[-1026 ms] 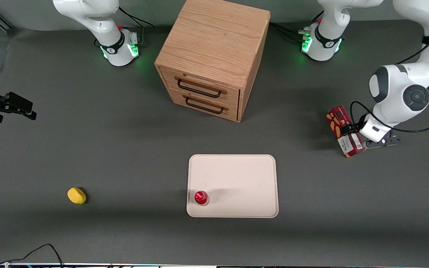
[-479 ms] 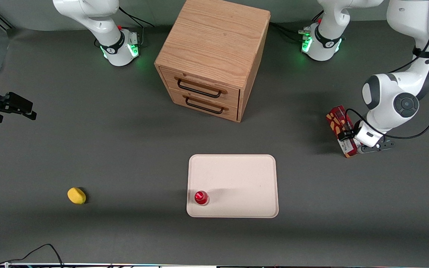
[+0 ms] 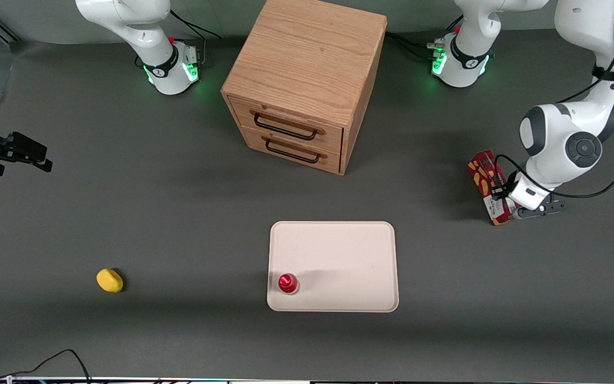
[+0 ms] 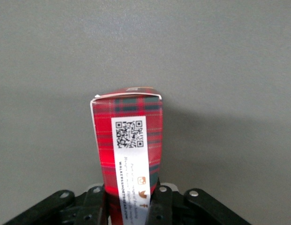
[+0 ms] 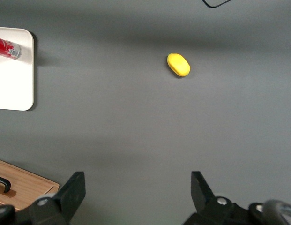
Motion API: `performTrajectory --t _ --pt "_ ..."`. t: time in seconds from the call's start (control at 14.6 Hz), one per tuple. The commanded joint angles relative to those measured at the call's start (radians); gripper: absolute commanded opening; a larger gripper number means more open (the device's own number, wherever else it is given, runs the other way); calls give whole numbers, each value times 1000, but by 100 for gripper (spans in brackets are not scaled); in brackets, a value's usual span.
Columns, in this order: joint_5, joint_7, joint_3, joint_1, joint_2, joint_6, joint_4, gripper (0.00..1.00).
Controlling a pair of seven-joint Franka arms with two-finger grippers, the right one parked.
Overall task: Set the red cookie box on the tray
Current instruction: 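Lift the cookie box up off the table with the left gripper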
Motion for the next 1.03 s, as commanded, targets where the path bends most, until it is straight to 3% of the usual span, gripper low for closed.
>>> performTrajectory --t 0.0,0.27,0.48,0.75,0.96 --pt "-7 11 1 -10 -147 -250 78 0" --pt "4 62 2 -13 -190 -778 440 0" --pt "7 59 -4 -17 -185 -1031 657 0" --pt "-10 -30 -30 -74 -172 -1070 714 0" --pt "-42 -281 -175 -76 -72 -1044 801 0"
